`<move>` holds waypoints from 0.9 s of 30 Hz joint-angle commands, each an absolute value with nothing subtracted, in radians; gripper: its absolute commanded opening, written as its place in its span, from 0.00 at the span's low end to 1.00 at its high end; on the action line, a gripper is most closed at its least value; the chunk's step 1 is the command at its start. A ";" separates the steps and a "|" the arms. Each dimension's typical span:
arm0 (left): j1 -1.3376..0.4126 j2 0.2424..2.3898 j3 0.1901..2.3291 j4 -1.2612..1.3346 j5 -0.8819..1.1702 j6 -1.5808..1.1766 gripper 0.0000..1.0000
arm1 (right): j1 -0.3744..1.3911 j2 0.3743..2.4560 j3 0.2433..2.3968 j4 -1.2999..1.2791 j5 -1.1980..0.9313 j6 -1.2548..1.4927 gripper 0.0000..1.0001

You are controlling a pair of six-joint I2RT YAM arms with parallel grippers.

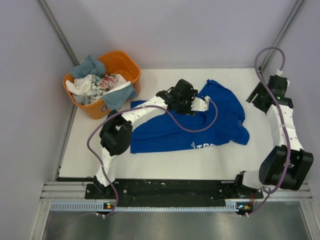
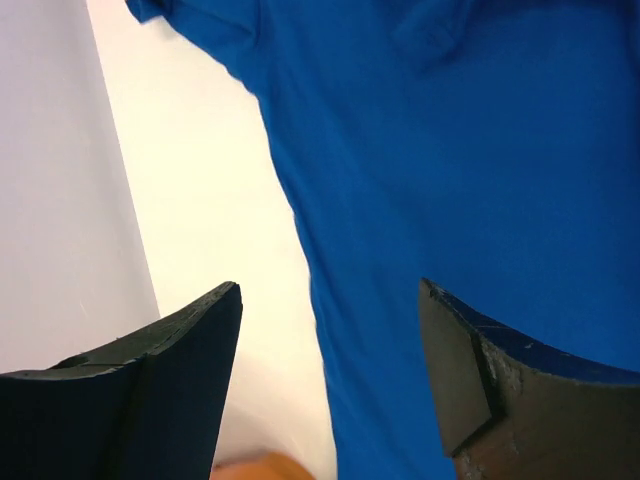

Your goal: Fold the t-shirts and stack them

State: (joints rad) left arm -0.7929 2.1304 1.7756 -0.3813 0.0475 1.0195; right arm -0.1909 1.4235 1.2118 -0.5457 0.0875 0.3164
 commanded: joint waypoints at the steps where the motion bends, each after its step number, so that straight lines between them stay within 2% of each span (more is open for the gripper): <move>1: -0.785 1.939 1.738 -0.696 0.135 0.933 0.75 | -0.372 1.269 1.073 -0.675 0.013 0.533 0.67; 5: -0.726 1.859 1.681 -0.935 0.261 0.844 0.70 | -0.530 1.106 0.892 -0.673 -0.098 0.653 0.53; 9: -0.687 1.737 1.481 -0.997 0.302 0.788 0.68 | -0.557 1.052 0.776 -0.675 -0.126 0.715 0.52; 16: -0.600 1.565 1.091 -0.908 0.242 0.733 0.70 | -0.557 1.114 0.643 -0.663 -0.209 0.851 0.47; 18: -0.572 1.536 1.033 -0.897 0.245 0.727 0.74 | -0.558 1.097 0.618 -0.643 -0.196 0.882 0.44; 22: -0.545 1.516 0.941 -0.841 0.221 0.727 0.74 | -0.558 1.083 0.577 -0.565 -0.160 0.940 0.38; 27: -0.537 1.511 0.885 -0.813 0.221 0.721 0.74 | -0.558 1.166 0.575 -0.520 -0.146 0.933 0.37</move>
State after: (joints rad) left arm -0.5411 1.5436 0.9169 -0.8673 0.2188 0.7341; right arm -0.5533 1.1183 0.5705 -0.6044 -0.1726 0.9020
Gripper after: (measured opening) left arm 0.742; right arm 0.379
